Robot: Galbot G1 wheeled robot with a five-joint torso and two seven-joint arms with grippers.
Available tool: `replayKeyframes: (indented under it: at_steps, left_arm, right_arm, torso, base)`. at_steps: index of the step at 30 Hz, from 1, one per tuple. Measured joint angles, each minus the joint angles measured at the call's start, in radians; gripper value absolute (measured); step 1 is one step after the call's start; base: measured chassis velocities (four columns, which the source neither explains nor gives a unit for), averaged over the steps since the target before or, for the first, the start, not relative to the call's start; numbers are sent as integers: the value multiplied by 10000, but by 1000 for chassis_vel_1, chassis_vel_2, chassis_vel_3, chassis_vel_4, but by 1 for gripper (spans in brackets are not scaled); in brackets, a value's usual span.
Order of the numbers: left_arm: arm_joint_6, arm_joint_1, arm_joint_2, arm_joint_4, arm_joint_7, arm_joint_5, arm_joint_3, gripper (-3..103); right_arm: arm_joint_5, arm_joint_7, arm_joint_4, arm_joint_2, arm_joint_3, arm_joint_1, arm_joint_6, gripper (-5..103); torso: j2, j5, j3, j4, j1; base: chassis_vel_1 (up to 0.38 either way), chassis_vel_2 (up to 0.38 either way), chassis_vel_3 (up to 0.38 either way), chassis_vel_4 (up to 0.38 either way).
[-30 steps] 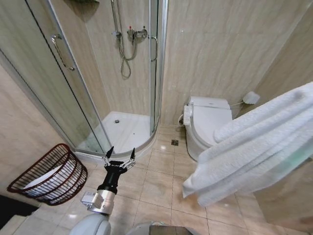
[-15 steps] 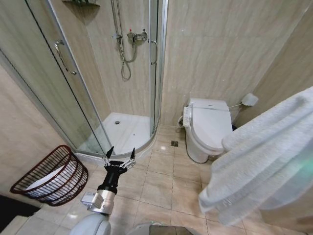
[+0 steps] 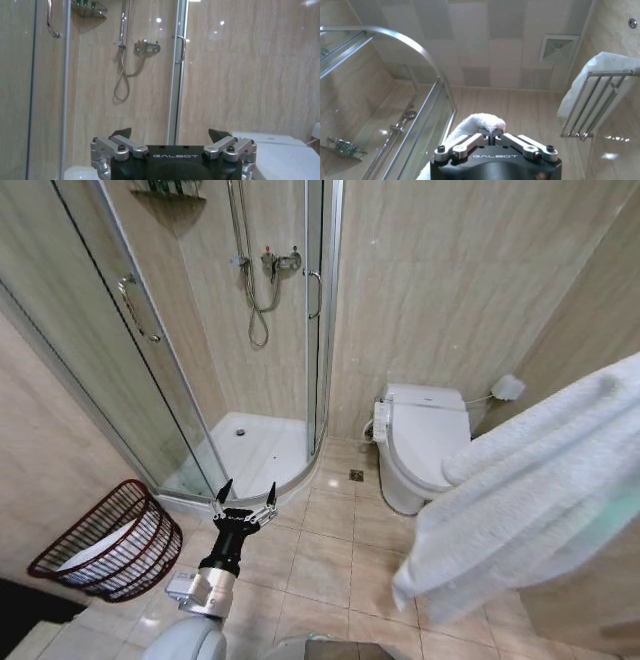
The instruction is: Discard the used towel into the hamper.
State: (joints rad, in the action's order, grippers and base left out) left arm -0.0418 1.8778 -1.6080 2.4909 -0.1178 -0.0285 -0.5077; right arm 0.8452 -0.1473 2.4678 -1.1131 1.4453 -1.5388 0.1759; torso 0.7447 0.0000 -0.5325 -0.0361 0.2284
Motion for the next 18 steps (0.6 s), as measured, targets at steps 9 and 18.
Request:
replayKeyframes:
  at_steps: [9, 18]
  left_arm:
    - [0, 0, 0, 0, 0, 0, 0, 100]
    - [0, 0, 0, 0, 0, 0, 0, 100]
  right_arm:
    - [-99, -8, -4, -108, -103, 8, 4, 2]
    - [-433, 17, 5, -81, -430, 111, 0, 2]
  torso:
    - [405, 0, -226, 0, 178]
    - [804, 0, -460, 0, 346]
  base:
    - [0, 0, 0, 0]
    - [0, 0, 0, 0]
